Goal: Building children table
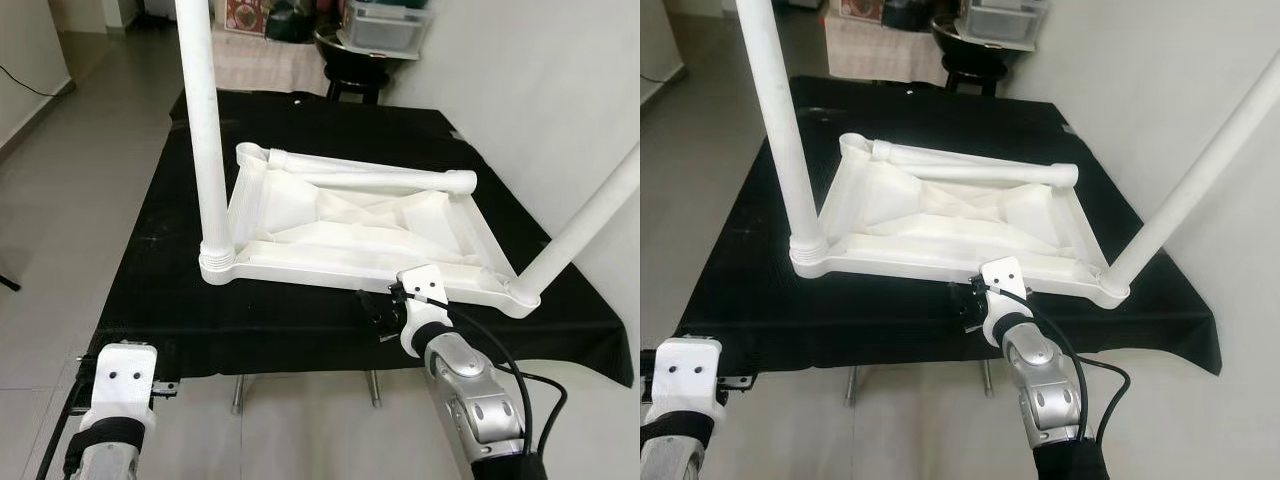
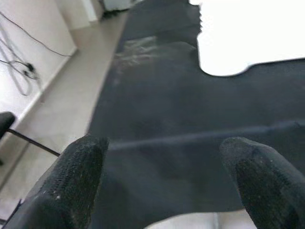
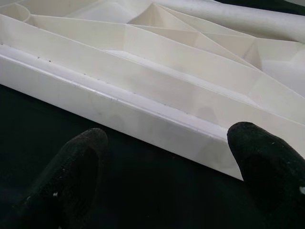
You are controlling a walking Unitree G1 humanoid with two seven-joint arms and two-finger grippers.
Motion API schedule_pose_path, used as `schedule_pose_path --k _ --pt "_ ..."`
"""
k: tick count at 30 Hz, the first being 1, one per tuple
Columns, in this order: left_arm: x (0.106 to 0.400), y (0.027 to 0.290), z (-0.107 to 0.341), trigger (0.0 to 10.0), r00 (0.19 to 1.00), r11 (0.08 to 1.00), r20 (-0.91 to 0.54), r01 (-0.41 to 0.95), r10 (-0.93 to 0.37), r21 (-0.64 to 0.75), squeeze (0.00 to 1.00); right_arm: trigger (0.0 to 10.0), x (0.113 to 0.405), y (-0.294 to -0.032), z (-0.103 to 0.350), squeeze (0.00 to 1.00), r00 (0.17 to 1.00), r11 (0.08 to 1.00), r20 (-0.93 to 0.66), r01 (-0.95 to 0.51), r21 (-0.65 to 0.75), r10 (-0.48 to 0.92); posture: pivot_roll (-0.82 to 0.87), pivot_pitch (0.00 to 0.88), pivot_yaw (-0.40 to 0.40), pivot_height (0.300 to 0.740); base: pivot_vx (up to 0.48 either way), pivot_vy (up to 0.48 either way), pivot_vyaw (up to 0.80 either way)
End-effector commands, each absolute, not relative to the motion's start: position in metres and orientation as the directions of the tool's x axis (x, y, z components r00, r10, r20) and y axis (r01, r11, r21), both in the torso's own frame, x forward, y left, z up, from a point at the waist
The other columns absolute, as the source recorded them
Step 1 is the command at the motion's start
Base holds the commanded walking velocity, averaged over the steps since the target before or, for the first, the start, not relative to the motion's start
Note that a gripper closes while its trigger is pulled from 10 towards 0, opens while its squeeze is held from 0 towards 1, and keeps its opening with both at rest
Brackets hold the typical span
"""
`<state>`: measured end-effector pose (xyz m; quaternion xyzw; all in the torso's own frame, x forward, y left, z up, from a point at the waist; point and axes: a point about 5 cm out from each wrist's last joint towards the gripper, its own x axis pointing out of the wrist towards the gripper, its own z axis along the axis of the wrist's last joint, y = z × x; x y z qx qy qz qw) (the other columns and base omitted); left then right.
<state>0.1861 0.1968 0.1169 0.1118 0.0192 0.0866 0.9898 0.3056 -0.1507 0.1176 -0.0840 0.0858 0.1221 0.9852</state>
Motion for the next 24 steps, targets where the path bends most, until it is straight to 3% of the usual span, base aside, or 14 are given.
schedule_pose_path --k 1,5,13,19,24 --pt "0.185 0.194 0.113 10.0 0.987 0.969 -0.03 -0.147 0.156 0.198 0.0 10.0 0.304 -0.151 0.117 0.0 0.956 0.958 -0.189 -0.253 -0.138 0.225 -0.13 0.067 -0.155 0.74 0.0 0.0 0.0" --pt "0.185 0.192 0.111 10.0 0.993 0.972 -0.03 -0.108 0.117 0.208 0.0 10.0 0.303 -0.149 0.117 0.0 0.954 0.953 -0.166 -0.271 -0.138 0.248 -0.13 0.06 -0.136 0.74 0.0 0.0 0.0" --pt "0.191 0.184 0.113 10.0 0.999 0.928 0.027 -0.039 0.031 0.371 0.0 10.0 0.294 -0.153 0.112 0.0 0.955 0.928 -0.149 -0.285 -0.24 0.255 -0.08 0.049 -0.105 0.74 0.0 0.0 0.0" --pt "0.202 0.188 0.121 10.0 0.983 0.917 0.099 -0.181 0.156 0.356 0.0 10.0 0.293 -0.173 0.095 0.0 0.966 0.942 -0.197 -0.217 -0.256 0.169 0.02 0.059 -0.103 0.74 0.0 0.0 0.0" --pt "0.2 0.198 0.121 10.0 0.979 0.929 0.101 -0.198 0.175 0.313 0.0 10.0 0.298 -0.166 0.096 0.0 0.969 0.954 -0.188 -0.201 -0.221 0.161 0.02 0.054 -0.1 0.74 0.0 0.0 0.0"
